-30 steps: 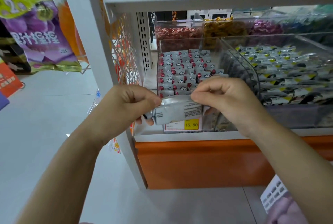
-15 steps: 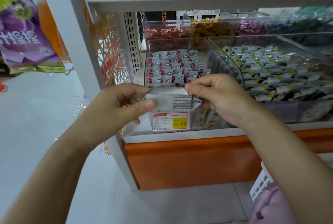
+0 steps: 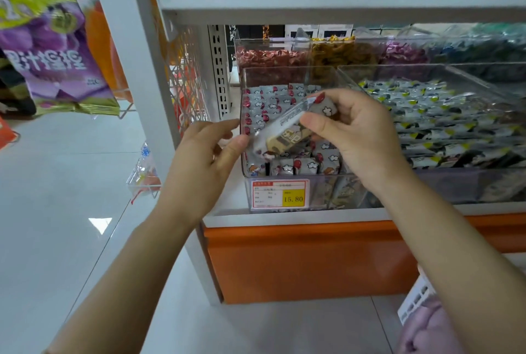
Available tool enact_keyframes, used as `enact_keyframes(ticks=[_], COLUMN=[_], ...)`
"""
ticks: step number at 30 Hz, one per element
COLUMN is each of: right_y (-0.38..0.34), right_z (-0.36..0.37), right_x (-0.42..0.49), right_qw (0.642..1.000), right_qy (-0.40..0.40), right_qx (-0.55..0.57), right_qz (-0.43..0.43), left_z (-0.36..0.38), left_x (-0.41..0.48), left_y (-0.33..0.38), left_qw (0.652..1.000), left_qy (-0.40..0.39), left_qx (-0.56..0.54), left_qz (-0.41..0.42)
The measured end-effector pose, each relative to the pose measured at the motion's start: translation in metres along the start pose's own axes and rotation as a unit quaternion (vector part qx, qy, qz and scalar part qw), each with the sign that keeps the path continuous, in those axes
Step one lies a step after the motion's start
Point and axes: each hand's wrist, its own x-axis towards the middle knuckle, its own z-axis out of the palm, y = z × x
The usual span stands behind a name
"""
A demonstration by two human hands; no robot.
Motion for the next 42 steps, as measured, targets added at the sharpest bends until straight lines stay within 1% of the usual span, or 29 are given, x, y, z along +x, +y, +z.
enact_keyframes(ticks=[3,7,9,12,14,15,18,19,20,23,25,26,27,29,30,31,33,36,38,40,42], right_y=[-0.002,0.001,0.005,0.010,0.013,0.013,0.011,0.011,0.012,0.018,0.021,0.022,0.021,0.017,0.014,0.011,0.007,0.005,0.005,0.004,0.004], right_z=[0.009,0.038,0.046,0.049,0.050,0.050,0.047,0.046,0.046,0.053,0.059,0.060,0.059,0.053,0.048,0.043,0.031,0.019,0.016,0.015,0.015], right_x=[0.002,-0.001,-0.001,-0.002,-0.002,0.000,0.019,0.026,0.032,0.036,0.035,0.036,0.036,0.037,0.036,0.034,0.027,0.012,0.003,-0.004,-0.009], right_qw=[0.990,0.958,0.938,0.894,0.877,0.879,0.915,0.919,0.913,0.876,0.870,0.880,0.902,0.955,0.974,0.985,0.996,0.993,0.979,0.956,0.925], right_qy=[-0.050,-0.101,-0.122,-0.172,-0.205,-0.209,-0.168,-0.154,-0.151,-0.187,-0.194,-0.187,-0.169,-0.118,-0.086,-0.051,0.018,0.097,0.108,0.100,0.092], right_qx=[-0.127,-0.254,-0.308,-0.392,-0.410,-0.404,-0.350,-0.350,-0.365,-0.427,-0.433,-0.416,-0.380,-0.262,-0.201,-0.154,-0.075,0.056,0.152,0.241,0.323], right_qz=[-0.040,-0.083,-0.105,-0.131,-0.144,-0.144,-0.106,-0.101,-0.103,-0.125,-0.133,-0.131,-0.118,-0.074,-0.060,-0.052,-0.035,0.023,0.081,0.132,0.179], left_z=[0.004,0.007,0.006,0.004,0.002,0.002,-0.001,-0.001,-0.001,0.000,0.002,0.002,0.003,0.004,0.004,0.004,0.005,0.006,0.007,0.008,0.008], left_x=[0.003,0.004,0.005,0.006,0.006,0.005,0.005,0.005,0.005,0.005,0.006,0.007,0.007,0.008,0.008,0.008,0.007,0.005,0.002,-0.001,-0.004], left_y=[-0.003,-0.001,0.000,-0.001,-0.001,-0.001,-0.002,-0.002,-0.002,-0.001,-0.001,-0.001,-0.002,-0.002,-0.001,-0.001,0.000,0.003,0.007,0.011,0.014], left_qw=[1.000,0.999,0.998,0.998,0.998,0.997,0.995,0.995,0.994,0.994,0.994,0.993,0.993,0.993,0.993,0.993,0.994,0.996,0.996,0.992,0.975], left_qy=[-0.021,-0.036,-0.035,-0.023,-0.019,-0.016,0.000,0.003,0.004,0.004,0.005,0.008,0.012,0.022,0.028,0.036,0.045,0.030,0.016,0.026,0.038], left_qx=[-0.001,-0.037,-0.044,-0.054,-0.058,-0.061,-0.083,-0.087,-0.089,-0.093,-0.097,-0.099,-0.101,-0.101,-0.099,-0.096,-0.085,-0.072,-0.076,-0.117,-0.205], left_qz=[0.003,-0.011,-0.019,-0.031,-0.036,-0.039,-0.052,-0.055,-0.055,-0.053,-0.055,-0.056,-0.057,-0.056,-0.053,-0.050,-0.044,-0.038,-0.036,-0.041,-0.077])
